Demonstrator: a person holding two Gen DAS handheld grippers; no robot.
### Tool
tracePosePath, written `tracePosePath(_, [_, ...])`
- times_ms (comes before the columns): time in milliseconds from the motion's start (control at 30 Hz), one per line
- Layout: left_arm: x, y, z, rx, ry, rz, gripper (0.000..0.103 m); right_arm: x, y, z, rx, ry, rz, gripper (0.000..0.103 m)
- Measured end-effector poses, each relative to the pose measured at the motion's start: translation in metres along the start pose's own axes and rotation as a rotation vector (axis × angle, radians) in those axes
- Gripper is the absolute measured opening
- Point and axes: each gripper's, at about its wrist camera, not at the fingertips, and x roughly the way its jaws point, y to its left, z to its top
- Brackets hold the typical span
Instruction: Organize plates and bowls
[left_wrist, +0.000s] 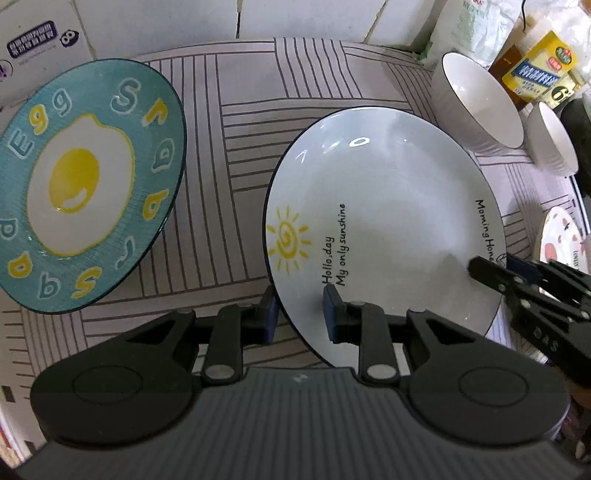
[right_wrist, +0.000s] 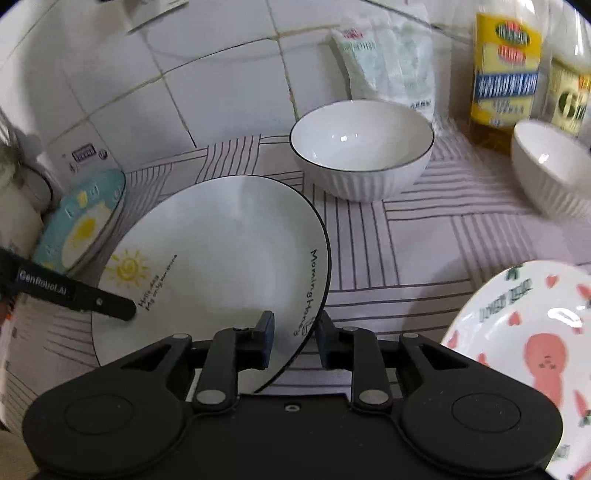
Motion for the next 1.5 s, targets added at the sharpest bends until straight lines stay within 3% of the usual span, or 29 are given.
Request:
tracePosePath(333, [-0.045, -0.02, -0.004, 0.029, -0.011, 0.012, 0.032, -0.096, -0.018, -0.019, 0.054, -0.156, -0.035, 0.054])
tracePosePath(767, [-0.11, -0.104, -0.015, 0.228, -0.105, -0.034, 0.041, -0.199, -0.061, -0.042, 0.051, -0.291, -0.15, 0.071])
tracePosePath(1033, [-0.12, -0.161, -0.024, 0.303, -0.132, -0.06, 0.049, -0.216, -0.091, -0.053, 0.023, -0.292, -0.158, 0.074])
tracePosePath(1233, [-0.105, -0.202, -0.028, 0.278, -0.117, -0.061, 0.058, -0.212, -0.119, -0.065, 0.008, -0.259, -0.135, 0.074])
tracePosePath(1500, [-0.063, -0.238, -0.047, 0.233, -0.128, -0.006, 0.074, -0.189, -0.152, -0.094, -0.083, -0.305, -0.091, 0.075])
